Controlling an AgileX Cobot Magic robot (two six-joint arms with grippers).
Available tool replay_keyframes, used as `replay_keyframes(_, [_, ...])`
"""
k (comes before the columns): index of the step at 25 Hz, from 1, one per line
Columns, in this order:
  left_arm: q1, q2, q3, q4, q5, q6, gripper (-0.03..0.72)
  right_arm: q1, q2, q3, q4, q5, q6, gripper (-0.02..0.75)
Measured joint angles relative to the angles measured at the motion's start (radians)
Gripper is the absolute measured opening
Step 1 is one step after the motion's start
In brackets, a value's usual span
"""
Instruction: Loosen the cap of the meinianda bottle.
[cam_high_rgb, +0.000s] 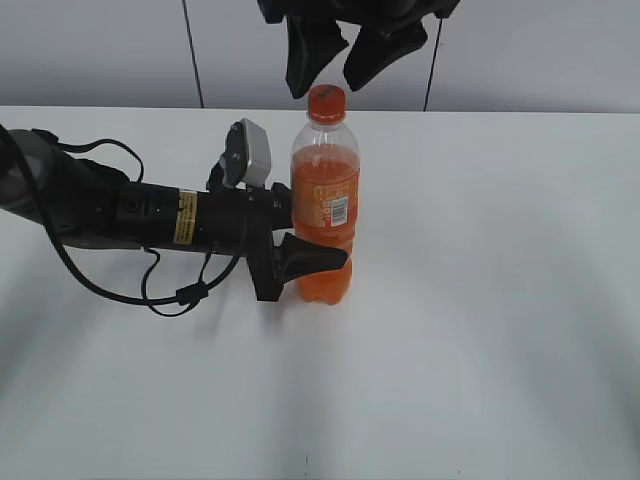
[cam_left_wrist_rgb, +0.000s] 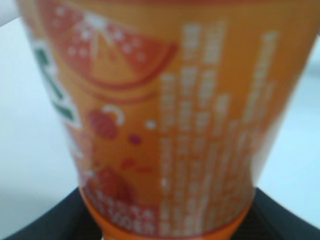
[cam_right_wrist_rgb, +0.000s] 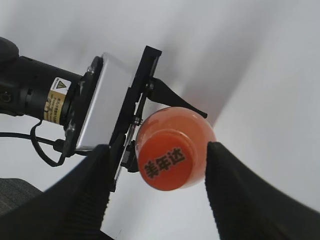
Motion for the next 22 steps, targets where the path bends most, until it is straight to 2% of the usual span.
replay_keyframes(12, [0.000,0.000,0.000,0.000,0.001,0.000,0.410,0.000,0.016,0.001,0.001,0.000,0.000,0.447])
replay_keyframes(22, [0.000,0.000,0.000,0.000,0.002,0.000,0.410,0.000,0.021,0.002,0.001,0.000,-0.001,0.381])
